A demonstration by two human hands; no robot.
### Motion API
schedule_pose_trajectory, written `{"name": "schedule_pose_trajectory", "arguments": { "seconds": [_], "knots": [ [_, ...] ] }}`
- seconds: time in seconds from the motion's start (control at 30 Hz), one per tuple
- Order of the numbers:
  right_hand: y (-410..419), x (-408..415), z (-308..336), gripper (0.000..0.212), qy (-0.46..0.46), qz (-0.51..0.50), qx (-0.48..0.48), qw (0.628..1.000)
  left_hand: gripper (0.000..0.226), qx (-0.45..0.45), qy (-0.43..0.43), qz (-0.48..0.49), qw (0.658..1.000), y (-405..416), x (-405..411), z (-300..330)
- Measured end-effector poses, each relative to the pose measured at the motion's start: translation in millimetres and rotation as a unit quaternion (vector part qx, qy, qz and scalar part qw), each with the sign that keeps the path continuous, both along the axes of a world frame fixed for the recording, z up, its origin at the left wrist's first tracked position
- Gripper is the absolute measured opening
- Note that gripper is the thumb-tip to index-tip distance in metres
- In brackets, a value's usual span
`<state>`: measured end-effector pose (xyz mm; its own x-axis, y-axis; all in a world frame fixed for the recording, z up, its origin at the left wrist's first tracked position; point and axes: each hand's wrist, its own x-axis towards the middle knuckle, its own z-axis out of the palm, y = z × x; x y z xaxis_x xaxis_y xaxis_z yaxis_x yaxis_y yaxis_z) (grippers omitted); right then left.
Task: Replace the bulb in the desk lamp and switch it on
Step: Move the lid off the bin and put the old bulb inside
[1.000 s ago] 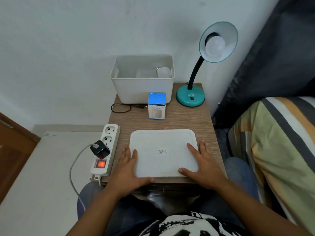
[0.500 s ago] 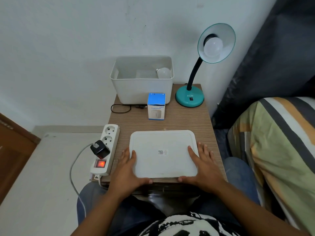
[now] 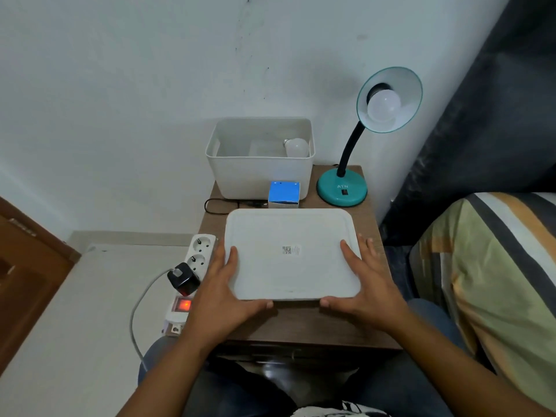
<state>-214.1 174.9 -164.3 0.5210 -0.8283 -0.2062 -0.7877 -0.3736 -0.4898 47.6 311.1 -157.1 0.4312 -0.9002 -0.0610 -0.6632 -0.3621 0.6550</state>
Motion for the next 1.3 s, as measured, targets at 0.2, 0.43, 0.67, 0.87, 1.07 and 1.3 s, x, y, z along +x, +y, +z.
{"name": "schedule_pose_trajectory", "arguments": {
  "seconds": [0.2,0.43,0.67,0.87,1.07,1.3],
  "knots": [
    [-42,28,39,0.121,-0.076,0.008,-0.09,0.993,0.128,-0.054,-0.05,-0.006,0.997,-36,26,50],
    [-98,75,71,0.123,-0.131,-0.002,-0.122,0.984,0.125,-0.061,-0.077,-0.015,0.995,-97,76,84],
    [-151,119,84,0.126,-0.112,-0.012,-0.099,0.989,0.121,-0.044,-0.079,-0.017,0.996,-154,120,95],
    [-185,146,84,0.132,-0.104,-0.021,-0.066,0.992,0.12,-0.038,-0.029,-0.011,0.999,-194,146,97],
    [-202,159,79,0.127,-0.099,-0.026,-0.046,0.994,0.12,-0.024,0.004,-0.01,1.0,-217,161,92],
    [-211,163,74,0.128,-0.096,-0.028,-0.014,0.995,0.118,-0.025,0.032,-0.013,0.999,-229,165,83]
  ]
}}
